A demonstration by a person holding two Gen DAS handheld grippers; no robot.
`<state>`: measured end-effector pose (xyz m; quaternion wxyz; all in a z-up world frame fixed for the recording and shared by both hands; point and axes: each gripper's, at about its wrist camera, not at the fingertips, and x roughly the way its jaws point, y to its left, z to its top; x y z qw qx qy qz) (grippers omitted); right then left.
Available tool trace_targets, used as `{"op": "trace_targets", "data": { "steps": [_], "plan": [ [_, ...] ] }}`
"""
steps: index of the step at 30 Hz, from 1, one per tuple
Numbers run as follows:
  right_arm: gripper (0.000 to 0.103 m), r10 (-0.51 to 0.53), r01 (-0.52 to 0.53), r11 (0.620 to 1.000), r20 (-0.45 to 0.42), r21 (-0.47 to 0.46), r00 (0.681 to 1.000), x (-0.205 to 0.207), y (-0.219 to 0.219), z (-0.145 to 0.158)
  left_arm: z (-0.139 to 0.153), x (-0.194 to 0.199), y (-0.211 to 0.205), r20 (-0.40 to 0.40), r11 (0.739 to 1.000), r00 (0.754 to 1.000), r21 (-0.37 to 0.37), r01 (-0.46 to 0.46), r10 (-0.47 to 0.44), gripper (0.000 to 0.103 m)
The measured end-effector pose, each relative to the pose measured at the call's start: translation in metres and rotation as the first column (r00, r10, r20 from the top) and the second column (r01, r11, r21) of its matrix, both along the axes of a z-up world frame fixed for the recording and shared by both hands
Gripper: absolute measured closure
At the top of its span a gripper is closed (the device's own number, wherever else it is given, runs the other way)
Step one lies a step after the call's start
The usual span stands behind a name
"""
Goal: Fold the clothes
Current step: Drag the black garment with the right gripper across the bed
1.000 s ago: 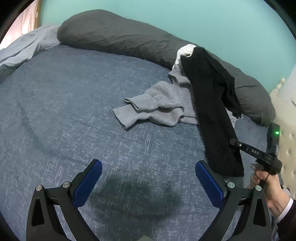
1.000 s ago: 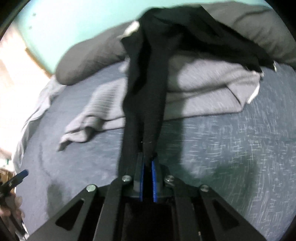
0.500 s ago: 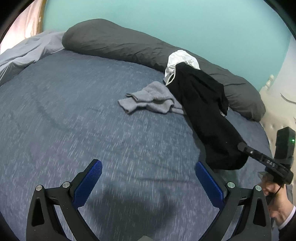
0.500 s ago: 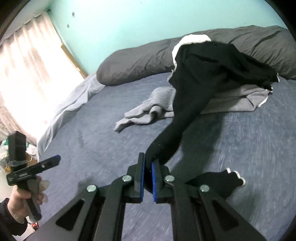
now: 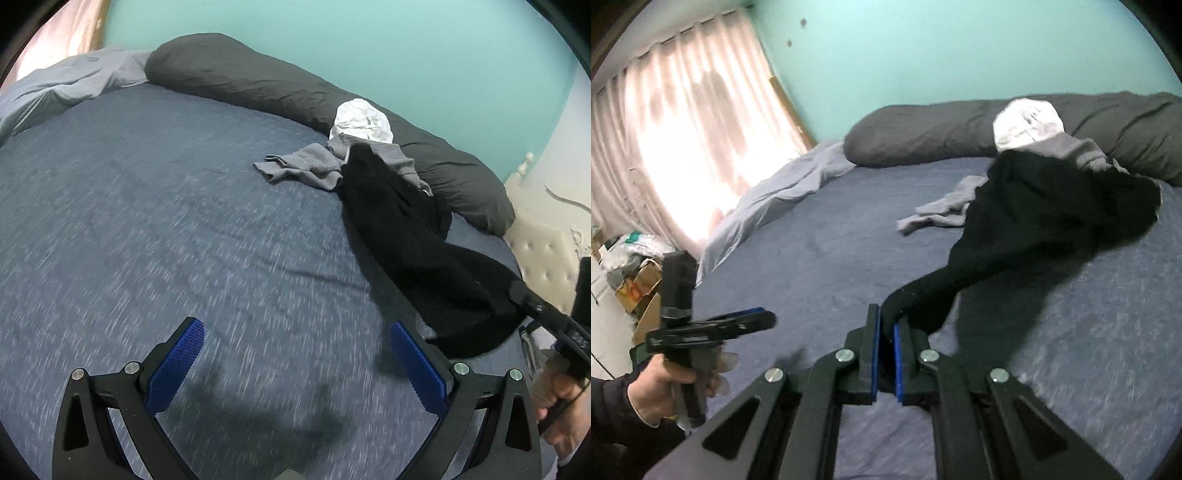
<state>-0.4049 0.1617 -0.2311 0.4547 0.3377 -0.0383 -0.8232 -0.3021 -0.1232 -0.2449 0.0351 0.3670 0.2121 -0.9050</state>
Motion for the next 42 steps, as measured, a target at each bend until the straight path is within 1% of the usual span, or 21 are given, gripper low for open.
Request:
{"op": "trace_targets", "data": {
  "steps": [4,8,11,14,16,17,18,19,21,23,25,26,30,31,32,33,34,36,39,41,42],
  "plan": [
    [0.097,0.004,-0.004,1.000,0.013,-0.020,1.000,0.043,0.003,0.011,0.003,0.029,-0.005,-0.007,1.000,1.000,0.011,-0.014,0.014,0.000],
    [0.097,0.030,-0.029,0.999,0.030,-0.023,0.999,0.081,0.008,0.015,-0.001,0.043,-0.008,-0.011,0.999,1.000,0.027,-0.025,0.025,0.000],
    [0.097,0.047,-0.047,0.999,0.066,0.006,0.997,0.097,0.004,0.009,-0.006,0.044,-0.008,-0.011,0.999,1.000,0.043,-0.028,0.029,0.000],
    [0.097,0.033,-0.040,0.998,0.115,0.058,0.993,0.097,0.002,-0.010,-0.011,0.044,-0.007,-0.019,0.999,1.000,0.030,-0.021,0.021,0.000],
    [0.097,0.008,-0.021,0.997,0.162,0.073,0.987,0.090,0.004,-0.023,-0.018,0.043,-0.007,-0.009,0.999,1.000,0.033,-0.018,0.018,0.000],
    [0.096,-0.012,-0.002,0.997,0.169,0.081,0.986,0.087,0.006,-0.027,-0.022,0.042,-0.007,-0.003,0.999,1.000,0.040,-0.017,0.017,0.000],
    [0.093,-0.037,0.021,0.995,0.173,0.094,0.984,0.084,0.009,-0.031,-0.025,0.040,-0.008,0.003,0.999,1.000,0.044,-0.016,0.016,0.000],
    [0.091,-0.064,0.045,0.993,0.179,0.108,0.982,0.081,0.011,-0.035,-0.027,0.038,-0.008,0.006,0.999,1.000,0.038,-0.015,0.015,0.000],
    [0.089,-0.108,0.085,0.987,0.177,0.134,0.978,0.073,0.016,-0.038,-0.031,0.034,-0.007,0.012,1.000,1.000,0.026,-0.013,0.012,0.000],
    [0.084,-0.151,0.124,0.979,0.172,0.159,0.973,0.064,0.020,-0.040,-0.035,0.031,-0.007,0.015,1.000,1.000,0.021,-0.012,0.012,0.000],
    [0.077,-0.197,0.166,0.968,0.162,0.188,0.967,0.055,0.024,-0.040,-0.037,0.029,-0.007,0.018,1.000,1.000,0.019,-0.009,0.009,0.000],
    [0.075,-0.223,0.190,0.960,0.152,0.204,0.963,0.049,0.026,-0.039,-0.038,0.028,-0.007,0.020,1.000,1.000,0.018,-0.007,0.006,0.000],
    [0.069,-0.295,0.264,0.943,0.141,0.202,0.945,0.023,0.031,-0.034,-0.039,0.027,-0.007,0.019,1.000,1.000,0.004,0.005,-0.005,0.000],
    [0.062,-0.312,0.282,0.938,0.139,0.201,0.940,0.016,0.032,-0.033,-0.039,0.027,-0.007,0.019,1.000,1.000,0.002,0.006,-0.006,0.000],
    [0.058,-0.329,0.300,0.933,0.137,0.199,0.934,0.009,0.034,-0.031,-0.039,0.027,-0.008,0.021,1.000,1.000,0.004,0.004,-0.004,0.000],
    [0.054,-0.346,0.318,0.928,0.135,0.197,0.928,0.003,0.035,-0.030,-0.040,0.026,-0.010,0.023,1.000,1.000,0.007,0.001,-0.001,0.000],
    [0.053,-0.364,0.335,0.922,0.133,0.195,0.922,-0.004,0.036,-0.028,-0.040,0.026,-0.011,0.024,1.000,1.000,0.009,-0.002,0.002,0.000],
    [0.053,-0.346,0.314,0.925,0.137,0.212,0.928,-0.016,0.026,-0.033,-0.042,0.025,-0.014,0.029,1.000,1.000,0.016,-0.008,0.008,0.000],
    [0.052,-0.303,0.259,0.933,0.153,0.251,0.941,-0.032,-0.005,-0.045,-0.045,0.022,-0.019,0.043,1.000,0.999,0.020,-0.014,0.013,0.000],
    [0.047,-0.288,0.240,0.932,0.152,0.272,0.945,-0.039,-0.021,-0.054,-0.047,0.021,-0.022,0.052,1.000,0.999,0.022,-0.017,0.016,0.000],
    [0.043,-0.282,0.232,0.931,0.151,0.283,0.948,-0.042,-0.029,-0.058,-0.047,0.021,-0.022,0.054,1.000,0.998,0.022,-0.019,0.018,0.000]
  ]
}}
